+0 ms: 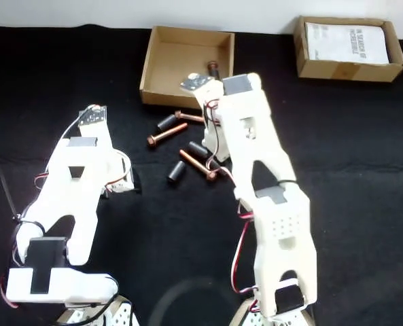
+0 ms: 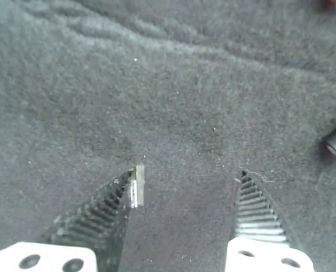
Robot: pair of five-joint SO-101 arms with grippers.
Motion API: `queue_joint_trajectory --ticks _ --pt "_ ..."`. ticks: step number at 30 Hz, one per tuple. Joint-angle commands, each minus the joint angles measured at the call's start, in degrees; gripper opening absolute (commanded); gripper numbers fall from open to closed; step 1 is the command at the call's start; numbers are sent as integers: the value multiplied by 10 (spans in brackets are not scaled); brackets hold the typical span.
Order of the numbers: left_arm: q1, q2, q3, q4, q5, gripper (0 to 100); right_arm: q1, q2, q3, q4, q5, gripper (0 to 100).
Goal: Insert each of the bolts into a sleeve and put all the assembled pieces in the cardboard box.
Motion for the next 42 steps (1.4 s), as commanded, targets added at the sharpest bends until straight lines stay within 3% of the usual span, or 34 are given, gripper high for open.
queue_joint_trajectory --ticks 1,13,26,40,42 --pt "4 1 -22 -6 -3 255 7 40 -70 3 7 171" --pt "4 3 -21 -21 -2 255 1 97 -93 4 4 171" --pt "4 4 -21 -21 -1 254 -77 100 -91 3 -27 170" --pt "3 4 -21 -21 -3 255 -32 182 -96 -14 -25 167" --pt "3 4 -21 -22 -3 255 -32 183 -96 -21 -25 125"
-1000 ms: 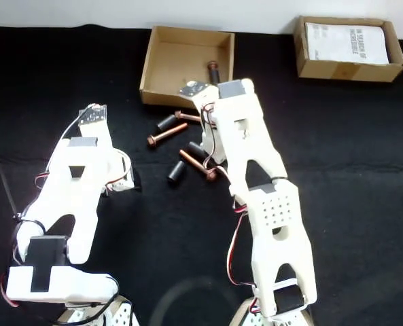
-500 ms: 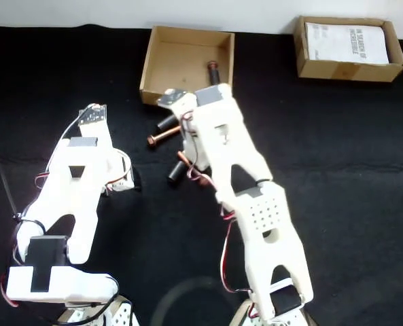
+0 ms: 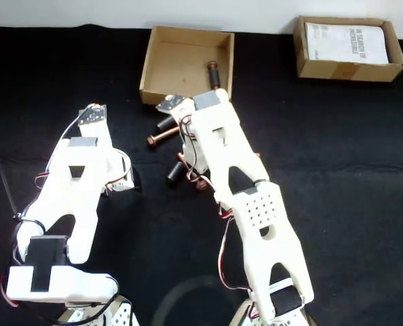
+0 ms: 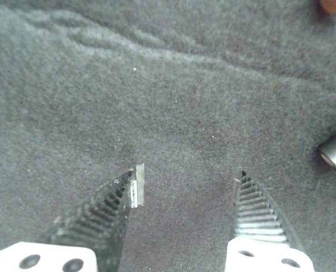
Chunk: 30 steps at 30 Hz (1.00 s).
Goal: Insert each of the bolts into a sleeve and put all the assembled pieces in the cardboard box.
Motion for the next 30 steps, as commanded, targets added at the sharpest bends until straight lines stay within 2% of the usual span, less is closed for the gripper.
queue_joint_trajectory --ticks 1,3,13,22,30 --pt "3 -1 -22 -6 -3 255 17 9 0 -12 -4 85" --pt "3 -1 -22 -6 -3 254 18 9 0 -12 -4 3" --pt "3 -1 -22 -6 -4 254 44 -17 -36 9 -9 7" --pt "4 0 -5 -51 -1 253 70 -198 -95 15 -11 7" --pt "7 -5 28 -102 -4 255 73 -341 -96 15 -84 7"
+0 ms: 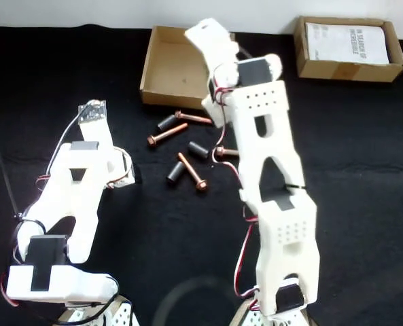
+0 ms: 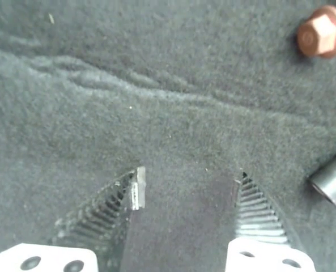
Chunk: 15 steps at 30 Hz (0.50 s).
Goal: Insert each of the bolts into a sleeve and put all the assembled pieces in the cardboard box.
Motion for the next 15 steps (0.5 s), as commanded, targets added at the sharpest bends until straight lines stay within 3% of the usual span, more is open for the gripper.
queue_joint_trajectory --ticks 1,3,8,15 --pt "7 -7 0 -10 -4 255 17 -100 -24 6 -33 7" --pt "7 -7 1 -9 -11 255 31 -139 -24 6 -53 7" --pt "9 -9 -4 8 -150 255 94 -229 -22 7 -91 7" --pt "8 -10 -169 181 -295 256 204 -354 110 7 -93 7"
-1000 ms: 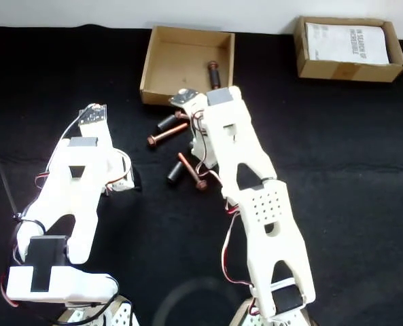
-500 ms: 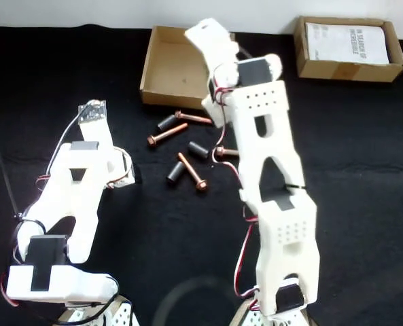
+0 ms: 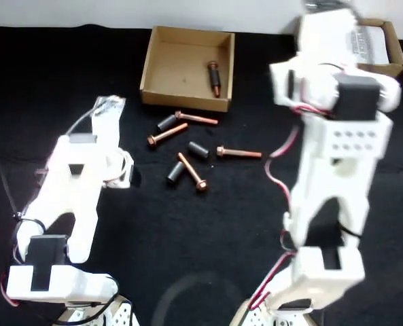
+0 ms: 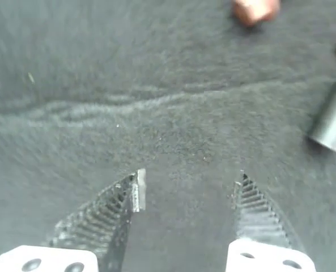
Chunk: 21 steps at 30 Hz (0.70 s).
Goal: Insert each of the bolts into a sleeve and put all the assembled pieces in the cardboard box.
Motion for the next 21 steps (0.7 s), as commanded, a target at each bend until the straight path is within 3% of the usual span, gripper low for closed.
queue_joint_trajectory --ticks 1,5,12,21 --pt "8 -10 -128 93 -74 256 53 -96 84 5 -3 7" --pt "27 -9 -253 146 -158 256 95 -171 195 3 -1 7" --pt "151 -5 -379 280 -355 253 154 -280 311 -3 10 7" --pt "262 4 -388 286 -511 253 223 -450 443 -9 66 7"
